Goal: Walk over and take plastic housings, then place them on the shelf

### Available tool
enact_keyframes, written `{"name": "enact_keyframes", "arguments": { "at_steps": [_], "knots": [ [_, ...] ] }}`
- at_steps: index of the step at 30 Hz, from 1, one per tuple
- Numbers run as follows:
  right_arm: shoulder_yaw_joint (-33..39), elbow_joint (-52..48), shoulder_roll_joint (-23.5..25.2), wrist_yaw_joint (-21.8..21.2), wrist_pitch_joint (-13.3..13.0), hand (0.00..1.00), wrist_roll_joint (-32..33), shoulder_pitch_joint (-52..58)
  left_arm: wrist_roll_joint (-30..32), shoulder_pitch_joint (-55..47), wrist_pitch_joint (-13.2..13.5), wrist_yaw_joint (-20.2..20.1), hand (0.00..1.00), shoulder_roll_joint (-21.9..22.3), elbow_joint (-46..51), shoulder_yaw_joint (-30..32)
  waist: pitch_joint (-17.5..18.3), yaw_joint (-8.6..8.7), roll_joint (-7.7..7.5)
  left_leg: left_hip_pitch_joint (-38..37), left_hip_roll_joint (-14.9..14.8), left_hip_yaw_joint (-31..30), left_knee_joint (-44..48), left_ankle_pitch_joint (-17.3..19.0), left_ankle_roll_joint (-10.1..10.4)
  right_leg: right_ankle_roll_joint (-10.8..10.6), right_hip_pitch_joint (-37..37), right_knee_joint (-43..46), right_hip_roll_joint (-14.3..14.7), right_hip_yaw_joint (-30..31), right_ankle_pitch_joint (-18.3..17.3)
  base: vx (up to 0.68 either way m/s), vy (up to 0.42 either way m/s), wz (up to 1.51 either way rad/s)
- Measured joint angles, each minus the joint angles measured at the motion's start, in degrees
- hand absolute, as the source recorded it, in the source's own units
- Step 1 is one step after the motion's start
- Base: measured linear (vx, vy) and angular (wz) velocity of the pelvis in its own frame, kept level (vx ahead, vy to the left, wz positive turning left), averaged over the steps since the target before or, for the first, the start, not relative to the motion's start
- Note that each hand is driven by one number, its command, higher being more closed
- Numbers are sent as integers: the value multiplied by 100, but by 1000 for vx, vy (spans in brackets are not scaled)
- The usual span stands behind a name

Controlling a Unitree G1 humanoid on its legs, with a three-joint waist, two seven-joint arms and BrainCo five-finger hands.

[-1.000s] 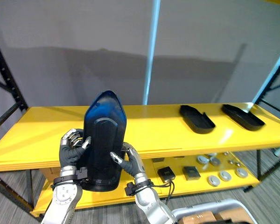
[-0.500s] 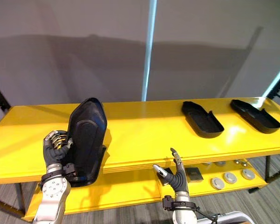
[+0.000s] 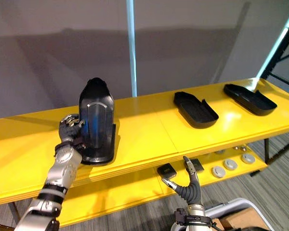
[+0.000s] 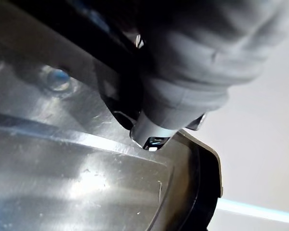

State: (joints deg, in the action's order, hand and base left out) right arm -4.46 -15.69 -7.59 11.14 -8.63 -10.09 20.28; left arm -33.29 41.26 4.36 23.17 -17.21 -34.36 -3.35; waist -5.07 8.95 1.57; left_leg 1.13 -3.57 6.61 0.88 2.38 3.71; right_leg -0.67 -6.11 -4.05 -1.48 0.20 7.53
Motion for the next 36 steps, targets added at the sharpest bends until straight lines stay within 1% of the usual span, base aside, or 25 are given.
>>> {"name": "enact_keyframes", "arguments": {
  "at_steps": [2,4,5,7,8,11,15,17,21,27,29,30,32,36],
  "knots": [
    [-201,-87,-91,-70,13,0,85,94,-242,409,-100,-91,100,-48,-526,-226,-124,37,20,25,12,105,-45,-5,-6,-2,-63,-64,0,93,55,57,32,-22],
    [-381,-87,-146,-111,16,0,85,88,-372,679,-156,-138,100,-76,-841,-282,-185,136,19,137,36,104,-44,-24,-22,-5,-175,-63,-19,89,76,33,29,-5],
    [-530,-88,-148,-123,17,0,85,65,-434,922,-198,-151,100,-81,-1091,-302,-320,171,20,183,50,114,-52,-40,-29,-12,-239,-63,-33,106,96,33,41,-2],
    [-673,-87,-152,-139,23,0,82,29,-544,1139,-246,-153,100,-110,-1325,-398,-454,209,24,229,67,138,-50,-43,-33,-18,-297,-63,-48,132,106,21,47,-6],
    [-720,-87,-151,-146,24,0,81,9,-613,1240,-258,-149,100,-133,-1427,-427,-461,216,21,314,72,150,-46,-48,-39,-20,-387,-63,-51,160,124,12,43,-9],
    [-826,-79,-152,-142,46,0,74,-87,-601,1637,-277,-74,100,-261,-1629,-485,-668,214,13,401,99,238,-62,-83,-64,-33,-510,-63,-72,244,173,13,34,-10],
    [-1029,-75,-154,-99,63,0,67,-142,-565,1992,-331,71,100,-303,-1928,-447,-702,272,0,447,107,262,-72,-90,-75,-39,-570,-63,-79,253,187,14,43,-5],
    [-1134,-74,-153,-60,63,0,65,-155,-248,2099,-413,222,100,-284,-2036,-319,-765,280,-11,443,112,268,-73,-98,-87,-34,-569,-63,-84,258,199,1,40,-1],
    [-1249,-71,-152,-38,62,0,64,-153,169,2211,-531,486,100,-275,-2143,-73,-849,282,-57,423,120,270,-77,-124,-97,-34,-551,-64,-89,261,222,-20,38,0],
    [-1359,-65,-154,-28,62,0,64,-116,491,2212,-628,780,100,-247,-2257,248,-888,280,-81,344,128,266,-117,-143,-93,-42,-483,-69,-95,257,229,-12,41,1],
    [-1378,-65,-151,-29,61,0,65,-98,654,2219,-665,929,100,-170,-2258,423,-889,274,-84,328,131,260,-153,-163,-92,-48,-479,-70,-96,252,233,3,51,2],
    [-1379,-65,-150,-30,60,0,66,-89,797,2219,-695,1038,0,-136,-2259,441,-891,271,-86,315,133,258,-173,-172,-92,-50,-473,-71,-97,248,235,9,47,1],
    [-1377,-64,-150,-30,60,0,67,-83,965,2219,-727,1104,0,-109,-2261,500,-906,271,-113,257,133,260,-214,-189,-101,-51,-436,-73,-95,250,235,14,49,0],
    [-1367,-64,-148,-29,54,0,69,-29,996,2219,-736,1134,0,-46,-2267,545,-911,266,-130,198,138,253,-255,-210,-108,-52,-392,-74,-96,242,236,10,49,1]
  ]
}}
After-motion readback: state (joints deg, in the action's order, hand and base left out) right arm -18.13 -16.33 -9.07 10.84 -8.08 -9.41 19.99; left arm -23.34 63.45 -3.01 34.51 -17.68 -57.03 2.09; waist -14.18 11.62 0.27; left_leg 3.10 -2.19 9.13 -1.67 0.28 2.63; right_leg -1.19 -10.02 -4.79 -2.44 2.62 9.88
